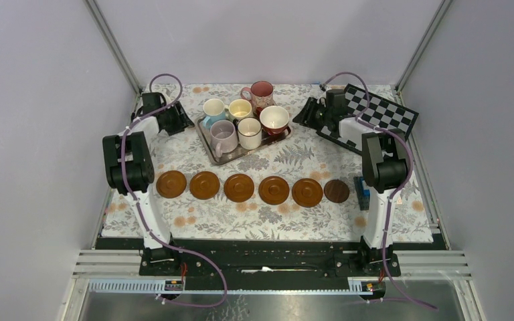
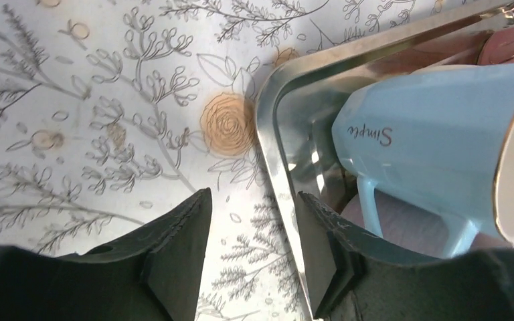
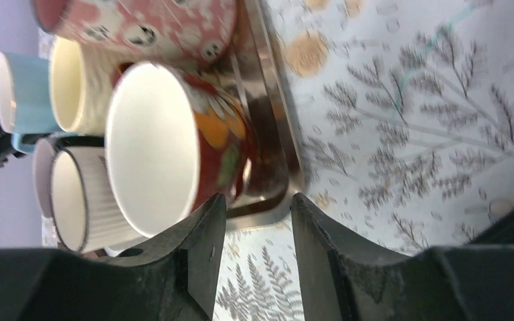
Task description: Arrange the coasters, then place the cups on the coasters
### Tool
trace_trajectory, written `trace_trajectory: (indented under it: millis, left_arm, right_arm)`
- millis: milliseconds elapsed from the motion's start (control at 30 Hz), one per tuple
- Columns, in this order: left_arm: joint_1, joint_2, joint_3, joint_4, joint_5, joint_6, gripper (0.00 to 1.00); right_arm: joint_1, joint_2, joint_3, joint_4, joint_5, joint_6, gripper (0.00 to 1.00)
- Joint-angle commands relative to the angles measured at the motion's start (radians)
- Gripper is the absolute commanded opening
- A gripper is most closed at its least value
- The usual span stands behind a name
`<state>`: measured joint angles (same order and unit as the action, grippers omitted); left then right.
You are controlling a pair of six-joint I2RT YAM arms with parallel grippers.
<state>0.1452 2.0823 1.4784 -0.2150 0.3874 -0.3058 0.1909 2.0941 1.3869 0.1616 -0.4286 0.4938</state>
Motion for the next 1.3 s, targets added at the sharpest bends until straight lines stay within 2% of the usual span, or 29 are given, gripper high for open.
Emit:
trace_trajectory:
  millis: [0, 400, 667, 967, 1267]
  left_arm:
    - [0.010, -0.091, -0.061, 0.030, 0.016, 0.008, 0.54]
    - [0.011, -0.083, -0.146, 0.048, 0.053, 0.012, 0.52]
    - [0.009, 0.002, -0.068, 0.023, 0.111, 0.018, 0.50]
    - [-0.026, 0.081, 0.006, 0.006, 0.124, 0.049, 0.44]
    - [-0.087, 0.135, 0.063, 0.007, 0.123, 0.050, 0.39]
  right_arm:
    - [-0.001, 0.054, 0.108, 0.019, 0.009, 0.000, 0.48]
    - [0.001, 0.232, 0.265, 0.030, -0.035, 0.112, 0.41]
    - [0.012, 0.284, 0.274, 0.036, -0.101, 0.150, 0.39]
    - [0.018, 0.223, 0.180, 0.025, -0.120, 0.122, 0.31]
    - [0.019, 0.132, 0.038, 0.032, -0.126, 0.077, 0.29]
